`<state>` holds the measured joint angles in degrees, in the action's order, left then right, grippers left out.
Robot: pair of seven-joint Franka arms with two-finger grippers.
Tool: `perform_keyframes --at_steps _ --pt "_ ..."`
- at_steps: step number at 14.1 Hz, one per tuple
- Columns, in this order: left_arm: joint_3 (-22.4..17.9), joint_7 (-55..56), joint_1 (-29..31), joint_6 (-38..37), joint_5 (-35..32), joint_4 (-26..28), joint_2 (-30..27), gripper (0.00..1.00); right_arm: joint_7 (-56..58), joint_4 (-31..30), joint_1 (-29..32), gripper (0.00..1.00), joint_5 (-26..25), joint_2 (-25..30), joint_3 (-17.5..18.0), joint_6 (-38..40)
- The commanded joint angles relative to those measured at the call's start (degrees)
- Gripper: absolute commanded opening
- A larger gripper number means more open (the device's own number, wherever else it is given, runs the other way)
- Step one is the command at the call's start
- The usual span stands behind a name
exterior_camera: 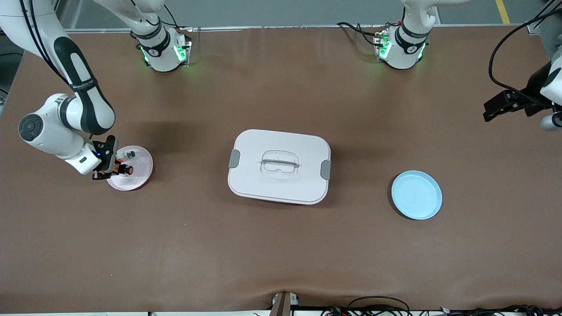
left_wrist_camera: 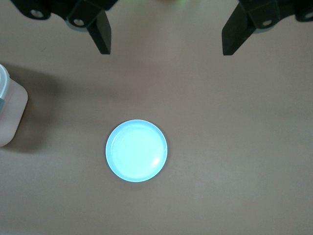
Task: Transfer orange switch to right arm and place
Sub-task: 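Lower the switch onto the pink plate and open the right gripper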
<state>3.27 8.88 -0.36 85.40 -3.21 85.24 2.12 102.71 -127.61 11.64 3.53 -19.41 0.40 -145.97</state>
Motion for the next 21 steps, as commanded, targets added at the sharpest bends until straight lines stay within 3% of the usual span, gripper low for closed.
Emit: perform_keyframes --at_steps 1,17,18,19,21 --pt "-0.3 -0.7 -0.3 0.9 0.8 1.4 -1.5 1.0 -0.7 1.1 1.3 0.0 0.4 -1.7 1.2 -0.4" --pt "-0.1 -1.0 -0.1 0.6 0.8 1.5 -2.4 1.0 -0.8 2.4 0.3 0.0 1.3 -4.6 1.4 -1.5" --pt "-0.1 -1.0 -0.1 0.6 0.8 1.5 -2.4 1.0 -1.0 3.0 0.0 0.56 1.3 -4.6 1.4 -1.3" --pt "-0.1 -1.0 -0.1 0.6 0.8 1.5 -2.4 1.0 -1.0 3.6 -0.2 1.0 1.2 -4.6 1.4 -0.7" --pt "-0.1 -1.0 -0.1 0.6 0.8 1.6 -2.4 1.0 -1.1 5.4 -0.3 1.0 1.2 -4.6 1.4 0.1"
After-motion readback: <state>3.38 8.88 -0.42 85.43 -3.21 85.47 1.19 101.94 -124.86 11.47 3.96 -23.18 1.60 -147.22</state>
